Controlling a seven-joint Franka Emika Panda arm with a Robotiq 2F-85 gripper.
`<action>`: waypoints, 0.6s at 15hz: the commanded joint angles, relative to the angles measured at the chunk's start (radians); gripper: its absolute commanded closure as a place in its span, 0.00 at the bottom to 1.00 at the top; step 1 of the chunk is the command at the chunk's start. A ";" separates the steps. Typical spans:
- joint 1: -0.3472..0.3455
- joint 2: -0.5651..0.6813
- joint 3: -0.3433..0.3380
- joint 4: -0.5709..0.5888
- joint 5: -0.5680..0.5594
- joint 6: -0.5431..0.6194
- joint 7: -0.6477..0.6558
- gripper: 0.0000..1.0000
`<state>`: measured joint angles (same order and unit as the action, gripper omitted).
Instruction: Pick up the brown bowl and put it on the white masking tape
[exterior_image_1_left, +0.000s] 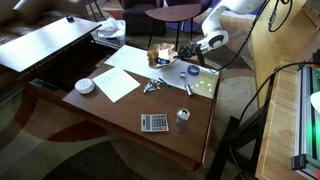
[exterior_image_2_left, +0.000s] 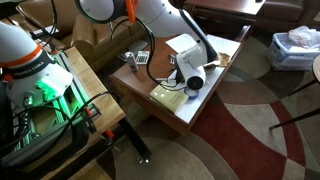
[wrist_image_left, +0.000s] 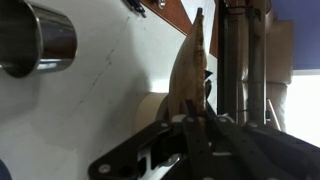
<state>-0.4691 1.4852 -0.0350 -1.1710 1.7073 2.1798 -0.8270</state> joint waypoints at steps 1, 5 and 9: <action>0.015 0.000 -0.002 0.007 0.035 0.013 0.007 0.97; 0.023 0.000 0.002 0.010 0.051 0.031 0.001 0.97; 0.031 0.000 -0.001 0.014 0.072 0.056 0.009 0.97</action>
<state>-0.4508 1.4848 -0.0314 -1.1652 1.7388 2.2107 -0.8260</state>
